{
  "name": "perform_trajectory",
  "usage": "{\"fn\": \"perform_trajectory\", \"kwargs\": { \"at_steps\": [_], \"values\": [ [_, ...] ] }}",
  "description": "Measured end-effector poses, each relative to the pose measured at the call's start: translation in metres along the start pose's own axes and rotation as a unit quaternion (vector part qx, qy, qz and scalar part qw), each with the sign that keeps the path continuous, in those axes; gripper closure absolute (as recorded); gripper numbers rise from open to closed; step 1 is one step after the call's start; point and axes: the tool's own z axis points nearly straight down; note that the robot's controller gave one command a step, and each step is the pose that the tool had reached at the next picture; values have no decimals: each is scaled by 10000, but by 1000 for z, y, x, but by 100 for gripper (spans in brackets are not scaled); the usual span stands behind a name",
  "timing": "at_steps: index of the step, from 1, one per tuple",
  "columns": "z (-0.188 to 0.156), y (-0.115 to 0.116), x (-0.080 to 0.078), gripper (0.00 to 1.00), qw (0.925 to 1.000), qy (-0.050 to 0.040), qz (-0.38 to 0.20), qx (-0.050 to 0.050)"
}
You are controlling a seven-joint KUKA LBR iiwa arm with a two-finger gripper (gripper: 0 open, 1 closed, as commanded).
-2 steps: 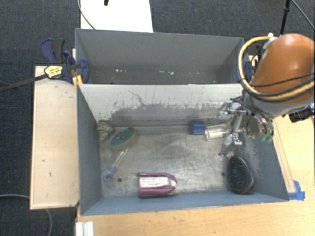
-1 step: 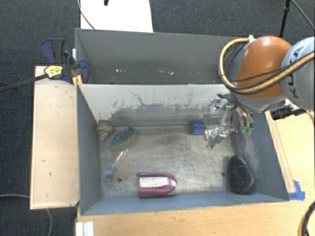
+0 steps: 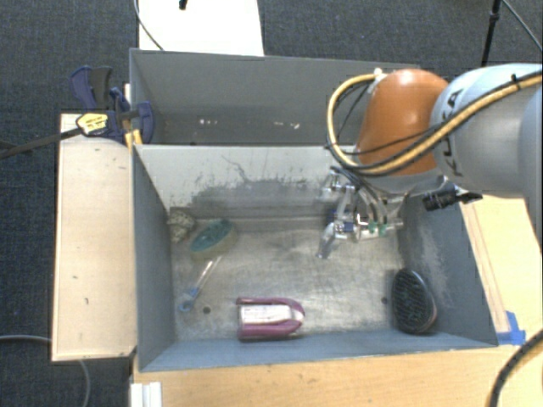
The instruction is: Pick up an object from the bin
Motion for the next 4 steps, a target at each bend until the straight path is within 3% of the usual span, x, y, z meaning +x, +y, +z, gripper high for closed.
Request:
{"fn": "perform_trajectory", "kwargs": {
  "at_steps": [1,2,3,4],
  "values": [
    [43,56,70,0,9989,18,-465,6],
    [59,70,88,0,9935,-81,-1134,1],
    [60,70,96,100,9933,106,-1153,29],
    [-64,81,105,100,9917,-47,-1287,9]
  ]
}}
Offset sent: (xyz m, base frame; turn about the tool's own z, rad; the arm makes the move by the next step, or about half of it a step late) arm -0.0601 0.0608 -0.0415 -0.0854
